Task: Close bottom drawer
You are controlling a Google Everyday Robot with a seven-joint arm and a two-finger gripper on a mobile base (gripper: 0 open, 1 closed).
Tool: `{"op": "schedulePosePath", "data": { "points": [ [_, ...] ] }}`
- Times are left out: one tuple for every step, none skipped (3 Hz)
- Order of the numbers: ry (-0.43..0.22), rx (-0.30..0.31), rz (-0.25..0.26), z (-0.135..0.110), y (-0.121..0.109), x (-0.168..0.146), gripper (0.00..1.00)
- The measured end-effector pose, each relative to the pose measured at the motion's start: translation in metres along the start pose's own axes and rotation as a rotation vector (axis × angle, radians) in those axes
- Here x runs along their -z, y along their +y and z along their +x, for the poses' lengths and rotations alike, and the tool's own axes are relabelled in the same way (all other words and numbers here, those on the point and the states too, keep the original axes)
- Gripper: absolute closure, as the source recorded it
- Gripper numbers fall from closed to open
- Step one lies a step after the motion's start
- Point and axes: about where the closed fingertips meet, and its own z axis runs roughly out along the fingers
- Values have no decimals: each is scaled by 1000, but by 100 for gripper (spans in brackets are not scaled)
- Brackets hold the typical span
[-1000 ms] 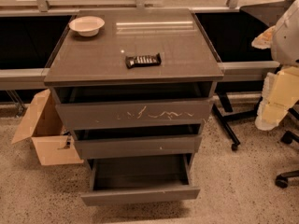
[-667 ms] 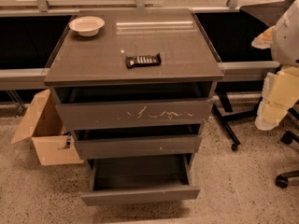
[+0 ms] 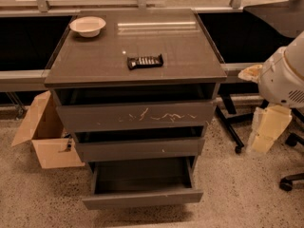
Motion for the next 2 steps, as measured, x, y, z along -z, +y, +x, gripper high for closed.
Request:
{"op": "schedulePosePath", "data": {
  "points": [
    [-162, 71, -82, -2, 15, -49, 0],
    [-163, 72, -84, -3, 15, -49, 0]
  ]
}}
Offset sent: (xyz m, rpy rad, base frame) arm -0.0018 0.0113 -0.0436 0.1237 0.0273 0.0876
